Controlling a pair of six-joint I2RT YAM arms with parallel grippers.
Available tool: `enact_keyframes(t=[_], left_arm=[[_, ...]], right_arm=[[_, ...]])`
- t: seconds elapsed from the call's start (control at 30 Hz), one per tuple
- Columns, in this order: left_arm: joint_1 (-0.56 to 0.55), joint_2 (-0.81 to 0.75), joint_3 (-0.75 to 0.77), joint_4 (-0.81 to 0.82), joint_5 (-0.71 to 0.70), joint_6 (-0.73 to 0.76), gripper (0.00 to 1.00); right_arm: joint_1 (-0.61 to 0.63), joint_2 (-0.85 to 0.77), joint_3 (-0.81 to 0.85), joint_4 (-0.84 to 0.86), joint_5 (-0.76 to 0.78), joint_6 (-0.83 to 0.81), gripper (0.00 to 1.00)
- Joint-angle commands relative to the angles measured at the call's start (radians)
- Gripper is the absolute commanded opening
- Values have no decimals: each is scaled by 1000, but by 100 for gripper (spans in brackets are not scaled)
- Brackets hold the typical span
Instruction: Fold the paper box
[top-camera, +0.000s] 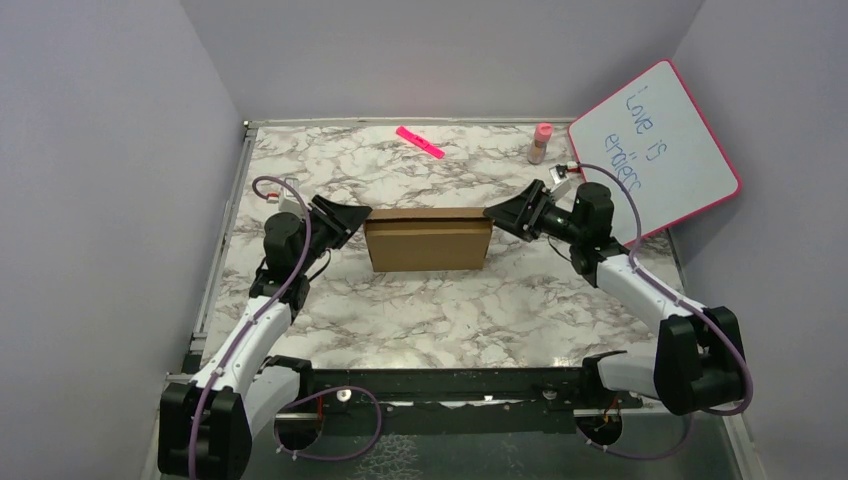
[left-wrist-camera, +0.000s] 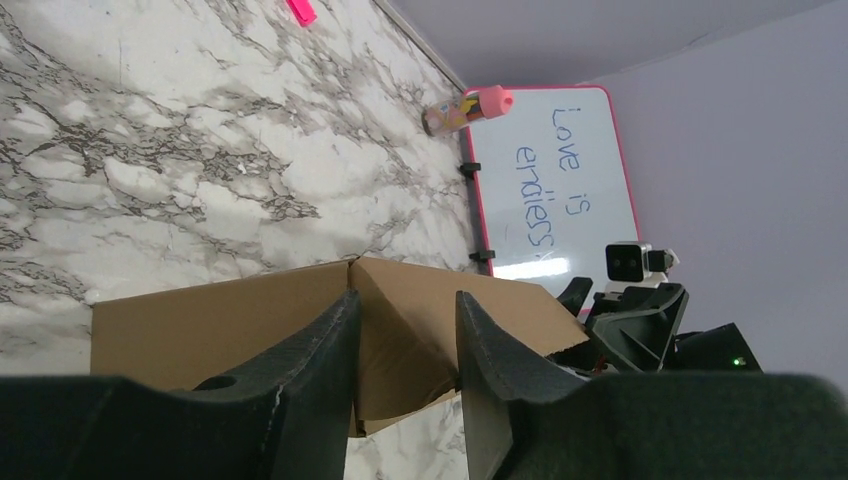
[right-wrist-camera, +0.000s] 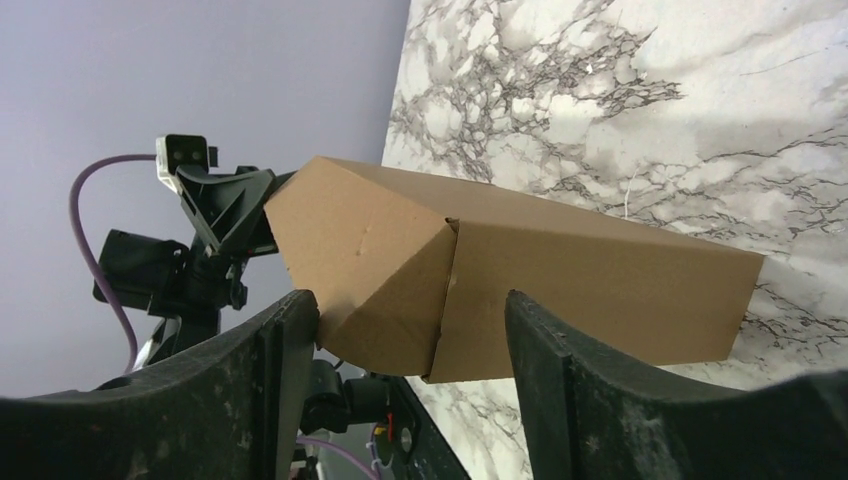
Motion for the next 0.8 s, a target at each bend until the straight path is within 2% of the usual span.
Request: enact_keyframes(t=[0.0,0.17,0.77], left_arm=[[4,-2,-43,16,58,4,37],[5,-9,-77,20,56,24,32],[56,-49,-173,-71,31,112,32]], right_arm=[[-3,46,-50,24,-30,-17,69],[-3,76,-88,62,-40,-32,63],[-27,165,-160,155,-51,-66,52]])
